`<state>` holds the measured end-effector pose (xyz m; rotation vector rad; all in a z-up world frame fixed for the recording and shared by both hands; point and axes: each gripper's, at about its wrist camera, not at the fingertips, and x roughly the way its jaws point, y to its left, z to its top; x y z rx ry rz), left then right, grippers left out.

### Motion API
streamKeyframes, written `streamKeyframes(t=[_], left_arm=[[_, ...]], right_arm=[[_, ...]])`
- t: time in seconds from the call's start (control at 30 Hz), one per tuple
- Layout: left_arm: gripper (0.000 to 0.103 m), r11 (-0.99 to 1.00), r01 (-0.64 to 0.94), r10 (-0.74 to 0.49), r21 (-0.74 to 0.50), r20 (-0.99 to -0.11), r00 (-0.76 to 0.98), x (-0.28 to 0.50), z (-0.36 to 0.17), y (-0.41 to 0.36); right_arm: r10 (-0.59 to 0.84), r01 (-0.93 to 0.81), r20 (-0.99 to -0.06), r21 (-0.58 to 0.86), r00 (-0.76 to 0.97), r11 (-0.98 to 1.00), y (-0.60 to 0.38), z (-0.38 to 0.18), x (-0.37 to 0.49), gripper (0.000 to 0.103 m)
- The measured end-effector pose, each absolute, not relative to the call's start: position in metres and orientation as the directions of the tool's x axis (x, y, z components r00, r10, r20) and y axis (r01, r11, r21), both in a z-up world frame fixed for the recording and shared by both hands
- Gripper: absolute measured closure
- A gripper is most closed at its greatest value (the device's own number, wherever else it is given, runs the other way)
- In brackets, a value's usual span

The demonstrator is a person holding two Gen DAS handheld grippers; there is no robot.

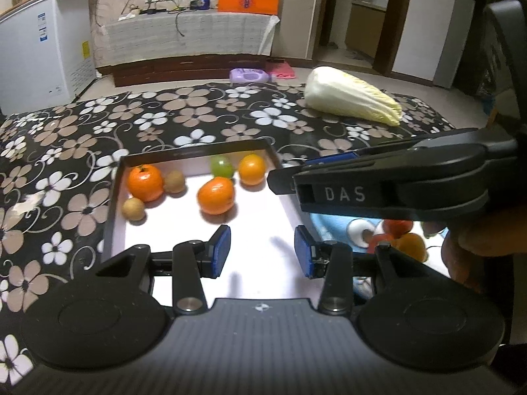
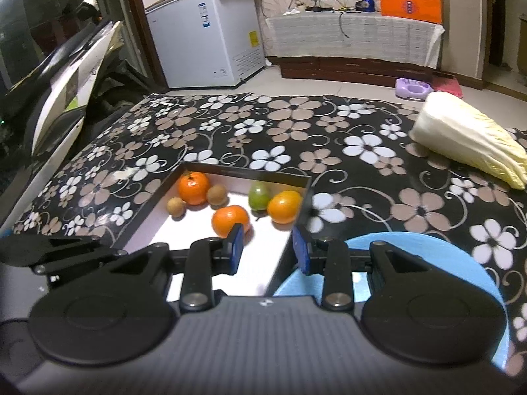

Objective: Organize fruits
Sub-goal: 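Move both open tools back over the white fruit tray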

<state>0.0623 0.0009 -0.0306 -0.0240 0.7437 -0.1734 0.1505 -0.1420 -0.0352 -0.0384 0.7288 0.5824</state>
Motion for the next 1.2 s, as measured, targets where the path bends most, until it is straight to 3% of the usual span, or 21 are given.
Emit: streamKeyframes(t=[0.67, 0.83, 1.2], left_arm=[[0.054, 0.995, 0.075, -0.103, -0.071, -0.695, 0.711, 0.066, -0.041, 0.031], [0.048, 0.995, 0.069, -0.098, -0.069, -0.691, 0.716, 0.065, -0.041, 0.035], [0.046, 0.995, 0.058, -0.094, -0.075, -0.692, 0.716, 0.062, -0.04, 0.048]], right_arm=[[0.491, -0.546, -0.669, 0.15, 0.558, 0.824, -0.11, -0.049, 0.154, 0.067], [0.489, -0.555, -0.682, 0.145, 0.544, 0.819, -0.098, -0.055, 0.155, 0.067], [0.469, -0.557, -0.71, 0.129, 0.525, 0.82, -0.076, -0.068, 0.161, 0.062]])
